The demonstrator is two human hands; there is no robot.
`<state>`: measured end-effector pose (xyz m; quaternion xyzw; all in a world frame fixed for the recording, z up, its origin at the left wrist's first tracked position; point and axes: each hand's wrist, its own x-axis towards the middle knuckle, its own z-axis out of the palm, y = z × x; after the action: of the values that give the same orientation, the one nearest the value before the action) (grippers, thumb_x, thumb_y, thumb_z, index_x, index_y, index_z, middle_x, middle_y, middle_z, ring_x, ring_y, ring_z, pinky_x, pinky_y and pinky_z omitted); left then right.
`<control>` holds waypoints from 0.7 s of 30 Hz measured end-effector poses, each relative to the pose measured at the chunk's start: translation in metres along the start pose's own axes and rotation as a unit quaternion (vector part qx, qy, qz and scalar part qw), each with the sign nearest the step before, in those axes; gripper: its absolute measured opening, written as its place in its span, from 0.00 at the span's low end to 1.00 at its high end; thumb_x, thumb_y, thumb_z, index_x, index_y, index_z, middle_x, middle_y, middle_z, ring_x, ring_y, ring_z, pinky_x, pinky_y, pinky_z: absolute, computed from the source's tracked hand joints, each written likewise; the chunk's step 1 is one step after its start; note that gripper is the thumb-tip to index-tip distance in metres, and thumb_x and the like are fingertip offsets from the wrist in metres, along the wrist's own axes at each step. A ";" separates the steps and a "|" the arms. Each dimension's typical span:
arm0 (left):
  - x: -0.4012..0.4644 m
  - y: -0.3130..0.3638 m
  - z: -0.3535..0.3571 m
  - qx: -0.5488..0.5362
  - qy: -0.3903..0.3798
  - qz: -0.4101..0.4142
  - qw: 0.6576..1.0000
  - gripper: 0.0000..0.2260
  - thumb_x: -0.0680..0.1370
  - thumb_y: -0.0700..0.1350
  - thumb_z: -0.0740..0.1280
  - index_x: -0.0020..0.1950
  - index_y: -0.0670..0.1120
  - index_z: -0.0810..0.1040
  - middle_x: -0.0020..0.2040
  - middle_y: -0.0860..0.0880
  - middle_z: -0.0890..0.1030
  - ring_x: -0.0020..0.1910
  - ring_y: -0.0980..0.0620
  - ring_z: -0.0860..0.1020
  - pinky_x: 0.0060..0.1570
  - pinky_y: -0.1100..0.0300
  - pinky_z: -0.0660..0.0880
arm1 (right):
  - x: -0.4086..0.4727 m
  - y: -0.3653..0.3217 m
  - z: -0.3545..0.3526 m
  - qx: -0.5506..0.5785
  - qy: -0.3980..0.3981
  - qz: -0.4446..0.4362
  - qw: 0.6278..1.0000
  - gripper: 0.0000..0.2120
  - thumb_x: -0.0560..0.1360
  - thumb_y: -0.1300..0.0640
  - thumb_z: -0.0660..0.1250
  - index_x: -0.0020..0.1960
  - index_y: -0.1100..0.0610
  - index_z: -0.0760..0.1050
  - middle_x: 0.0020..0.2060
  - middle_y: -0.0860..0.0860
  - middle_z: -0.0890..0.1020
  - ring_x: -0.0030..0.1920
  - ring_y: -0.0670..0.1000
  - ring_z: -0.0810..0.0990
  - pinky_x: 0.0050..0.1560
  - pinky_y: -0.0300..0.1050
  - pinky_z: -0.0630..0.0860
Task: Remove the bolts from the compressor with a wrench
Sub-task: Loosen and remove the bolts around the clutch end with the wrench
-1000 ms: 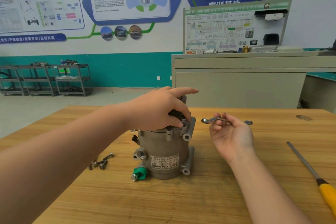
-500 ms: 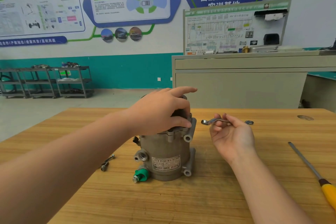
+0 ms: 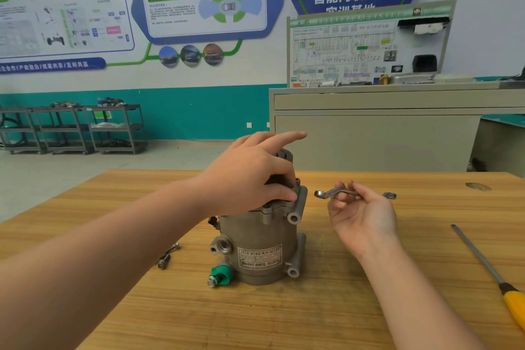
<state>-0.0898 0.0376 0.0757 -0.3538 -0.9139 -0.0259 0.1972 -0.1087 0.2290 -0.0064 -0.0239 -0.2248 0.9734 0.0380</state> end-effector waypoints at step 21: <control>0.002 0.007 -0.009 -0.024 -0.038 -0.001 0.999 0.07 0.75 0.57 0.70 0.48 0.59 0.74 0.79 0.62 0.49 0.73 0.57 0.52 0.70 0.50 0.56 | -0.001 0.001 0.000 -0.002 0.004 0.004 1.000 0.06 0.80 0.63 0.55 0.46 0.59 0.68 0.27 0.56 0.80 0.22 0.48 0.73 0.22 0.35 0.68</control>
<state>-0.0833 0.0426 0.0837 -0.3583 -0.9202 -0.0344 0.1539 -0.1077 0.2277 -0.0071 -0.0288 -0.2267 0.9729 0.0355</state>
